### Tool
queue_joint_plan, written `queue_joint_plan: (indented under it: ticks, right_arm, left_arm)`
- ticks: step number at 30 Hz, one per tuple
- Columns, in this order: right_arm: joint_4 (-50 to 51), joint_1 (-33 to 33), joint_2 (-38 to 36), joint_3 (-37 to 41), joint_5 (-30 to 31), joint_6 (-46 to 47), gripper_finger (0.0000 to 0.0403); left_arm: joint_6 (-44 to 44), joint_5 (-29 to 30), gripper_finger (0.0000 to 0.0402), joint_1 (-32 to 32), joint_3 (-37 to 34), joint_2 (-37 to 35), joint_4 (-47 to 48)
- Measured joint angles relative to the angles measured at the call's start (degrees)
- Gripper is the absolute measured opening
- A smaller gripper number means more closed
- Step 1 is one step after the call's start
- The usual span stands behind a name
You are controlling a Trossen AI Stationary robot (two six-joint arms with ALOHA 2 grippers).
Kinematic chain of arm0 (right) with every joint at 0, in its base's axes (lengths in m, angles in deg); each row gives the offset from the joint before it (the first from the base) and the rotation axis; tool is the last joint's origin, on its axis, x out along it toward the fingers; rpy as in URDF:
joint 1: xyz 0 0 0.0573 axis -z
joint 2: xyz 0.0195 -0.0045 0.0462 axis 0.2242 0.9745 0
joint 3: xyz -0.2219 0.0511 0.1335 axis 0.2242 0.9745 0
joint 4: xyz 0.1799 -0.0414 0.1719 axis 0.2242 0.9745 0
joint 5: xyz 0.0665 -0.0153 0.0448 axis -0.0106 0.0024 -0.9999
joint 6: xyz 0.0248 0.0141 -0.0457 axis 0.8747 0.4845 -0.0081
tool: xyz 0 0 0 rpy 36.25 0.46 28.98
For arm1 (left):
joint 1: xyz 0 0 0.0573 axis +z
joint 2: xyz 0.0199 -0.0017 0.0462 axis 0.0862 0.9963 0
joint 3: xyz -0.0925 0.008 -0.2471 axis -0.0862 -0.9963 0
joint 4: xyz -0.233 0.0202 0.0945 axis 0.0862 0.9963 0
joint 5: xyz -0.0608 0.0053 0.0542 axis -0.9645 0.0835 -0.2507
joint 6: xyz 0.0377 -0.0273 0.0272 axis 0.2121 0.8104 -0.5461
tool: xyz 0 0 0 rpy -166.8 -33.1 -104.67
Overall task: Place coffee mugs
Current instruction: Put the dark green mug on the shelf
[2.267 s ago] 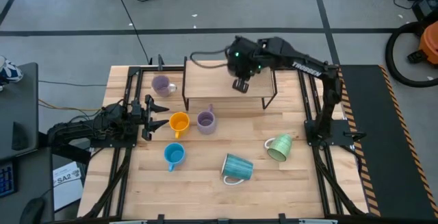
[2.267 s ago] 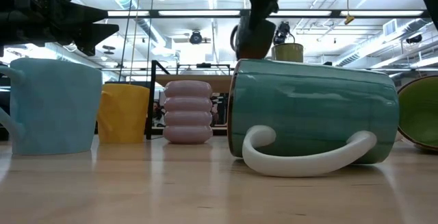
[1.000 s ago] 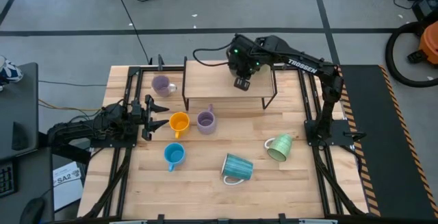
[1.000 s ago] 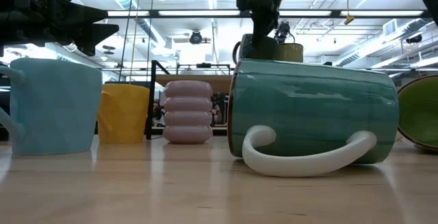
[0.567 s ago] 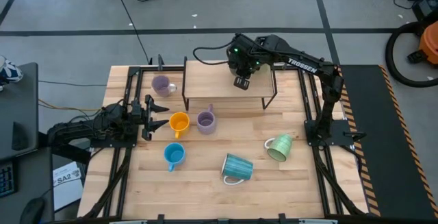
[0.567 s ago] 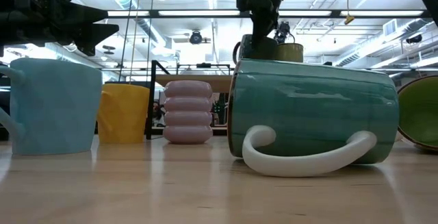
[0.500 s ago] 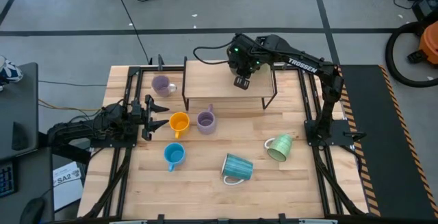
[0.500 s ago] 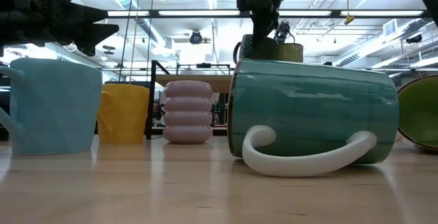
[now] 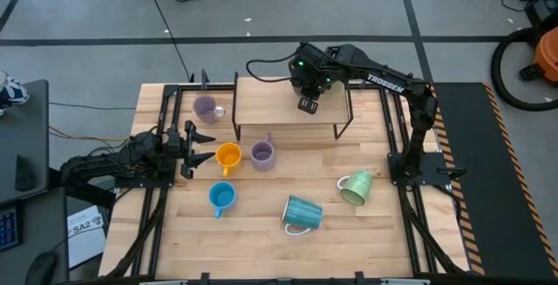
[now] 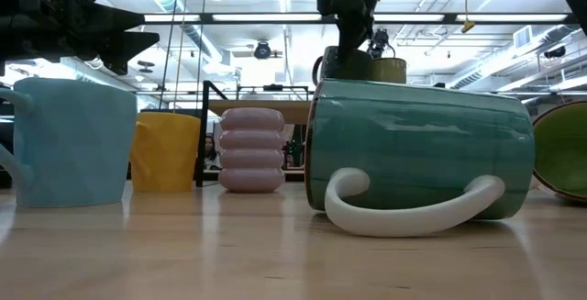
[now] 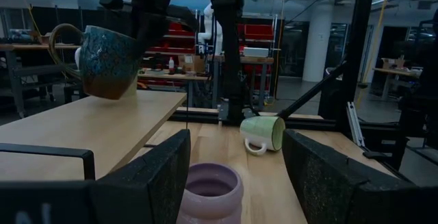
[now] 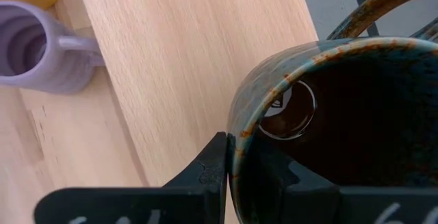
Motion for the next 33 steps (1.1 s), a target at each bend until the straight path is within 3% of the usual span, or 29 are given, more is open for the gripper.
queue_joint_plan:
  ticks: [10,33]
  right_arm:
    - [0.02,0.29,0.0,0.0,-2.29,0.0,0.005]
    - [-4.03,1.44,0.04,3.56,0.02,-0.24,0.0062]
  left_arm:
    - [0.0,-0.01,0.0238,-0.01,0.0,-0.02,0.0]
    - [0.0,-0.01,0.0238,0.01,0.0,0.0,0.09]
